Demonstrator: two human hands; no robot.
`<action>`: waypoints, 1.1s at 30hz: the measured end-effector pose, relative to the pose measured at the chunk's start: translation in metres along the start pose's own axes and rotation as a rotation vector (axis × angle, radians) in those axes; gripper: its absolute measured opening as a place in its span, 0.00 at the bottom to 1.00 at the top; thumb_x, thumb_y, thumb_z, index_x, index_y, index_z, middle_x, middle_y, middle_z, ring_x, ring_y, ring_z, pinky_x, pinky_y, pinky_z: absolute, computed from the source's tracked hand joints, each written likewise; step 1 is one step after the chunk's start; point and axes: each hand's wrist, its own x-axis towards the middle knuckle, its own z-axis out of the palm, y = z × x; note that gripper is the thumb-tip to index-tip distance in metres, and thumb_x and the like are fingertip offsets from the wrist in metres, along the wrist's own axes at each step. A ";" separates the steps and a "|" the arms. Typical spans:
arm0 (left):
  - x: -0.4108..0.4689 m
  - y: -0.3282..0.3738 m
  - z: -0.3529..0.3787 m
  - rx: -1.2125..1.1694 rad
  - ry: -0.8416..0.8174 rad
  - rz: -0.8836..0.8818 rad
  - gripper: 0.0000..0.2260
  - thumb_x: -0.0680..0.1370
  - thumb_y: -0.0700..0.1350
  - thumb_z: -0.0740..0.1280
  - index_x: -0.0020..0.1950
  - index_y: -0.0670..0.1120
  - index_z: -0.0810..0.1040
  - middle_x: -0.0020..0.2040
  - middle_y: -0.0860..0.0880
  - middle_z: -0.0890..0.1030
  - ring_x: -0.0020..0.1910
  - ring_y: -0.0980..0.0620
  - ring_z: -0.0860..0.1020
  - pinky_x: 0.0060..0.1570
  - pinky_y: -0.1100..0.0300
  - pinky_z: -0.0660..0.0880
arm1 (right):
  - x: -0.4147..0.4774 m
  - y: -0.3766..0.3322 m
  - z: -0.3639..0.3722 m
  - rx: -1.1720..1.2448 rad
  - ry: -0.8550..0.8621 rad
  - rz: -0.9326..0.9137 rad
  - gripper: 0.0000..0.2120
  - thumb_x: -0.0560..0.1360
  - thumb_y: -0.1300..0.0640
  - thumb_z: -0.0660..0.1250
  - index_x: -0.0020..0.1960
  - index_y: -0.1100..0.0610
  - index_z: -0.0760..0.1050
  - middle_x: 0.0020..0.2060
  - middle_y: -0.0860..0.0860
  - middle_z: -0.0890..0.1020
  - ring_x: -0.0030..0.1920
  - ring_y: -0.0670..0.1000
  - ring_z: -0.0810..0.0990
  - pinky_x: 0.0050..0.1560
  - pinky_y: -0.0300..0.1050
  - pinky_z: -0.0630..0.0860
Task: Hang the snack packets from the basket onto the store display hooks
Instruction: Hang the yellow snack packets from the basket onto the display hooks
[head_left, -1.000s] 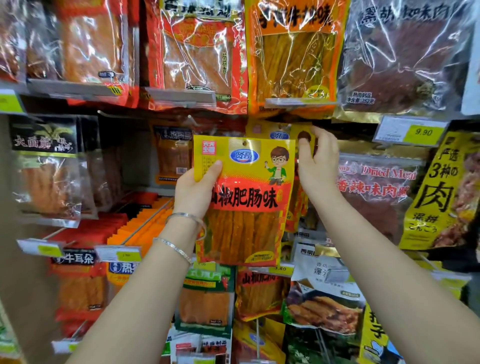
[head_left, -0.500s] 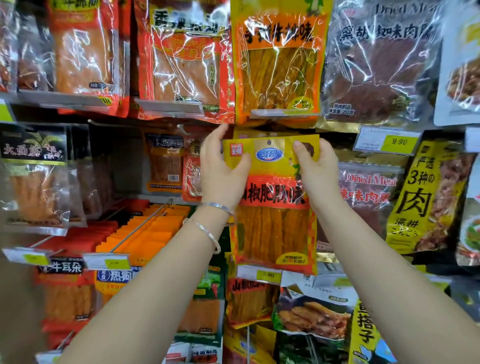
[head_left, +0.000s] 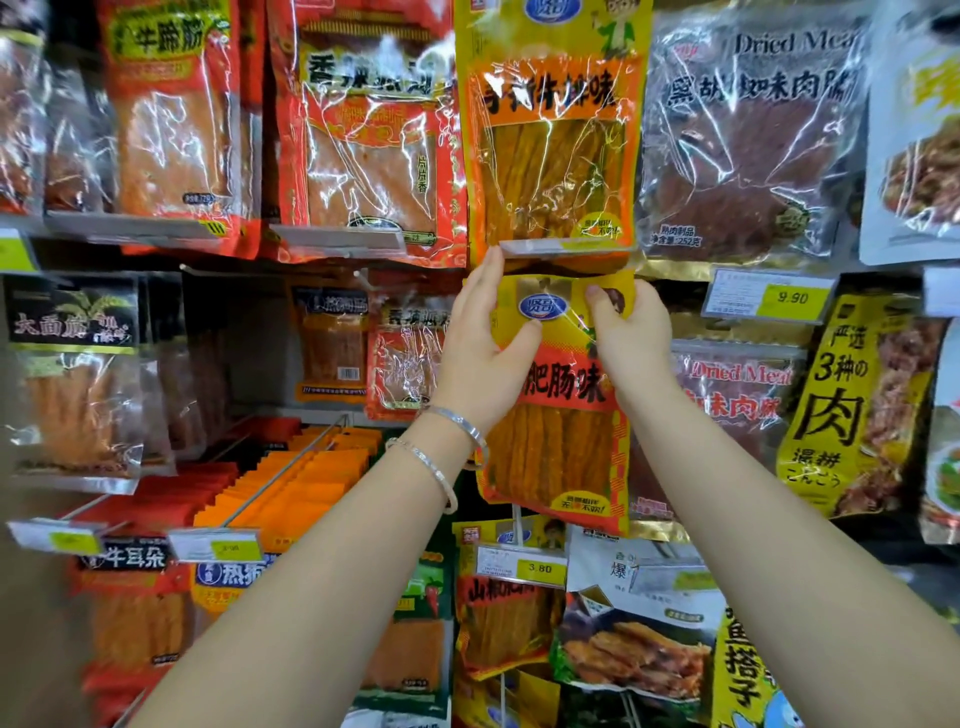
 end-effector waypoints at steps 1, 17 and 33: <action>-0.001 0.000 0.001 -0.009 0.002 -0.002 0.30 0.76 0.44 0.63 0.76 0.54 0.55 0.72 0.60 0.59 0.68 0.69 0.54 0.68 0.64 0.55 | 0.000 0.001 0.000 0.008 -0.001 0.005 0.07 0.78 0.52 0.62 0.44 0.54 0.72 0.36 0.45 0.74 0.37 0.44 0.72 0.37 0.40 0.67; -0.010 -0.034 0.006 0.022 -0.004 0.017 0.30 0.76 0.44 0.62 0.76 0.54 0.56 0.72 0.61 0.59 0.71 0.67 0.54 0.70 0.66 0.54 | 0.002 0.019 0.006 -0.161 -0.023 0.059 0.16 0.77 0.53 0.61 0.63 0.58 0.64 0.39 0.43 0.72 0.41 0.51 0.74 0.36 0.44 0.64; -0.062 -0.147 0.020 0.251 -0.246 -0.225 0.39 0.75 0.42 0.66 0.70 0.72 0.47 0.75 0.55 0.48 0.63 0.69 0.55 0.60 0.66 0.60 | -0.055 0.089 0.007 -1.110 -0.373 -0.417 0.35 0.74 0.46 0.66 0.76 0.53 0.56 0.76 0.57 0.56 0.76 0.57 0.54 0.71 0.54 0.56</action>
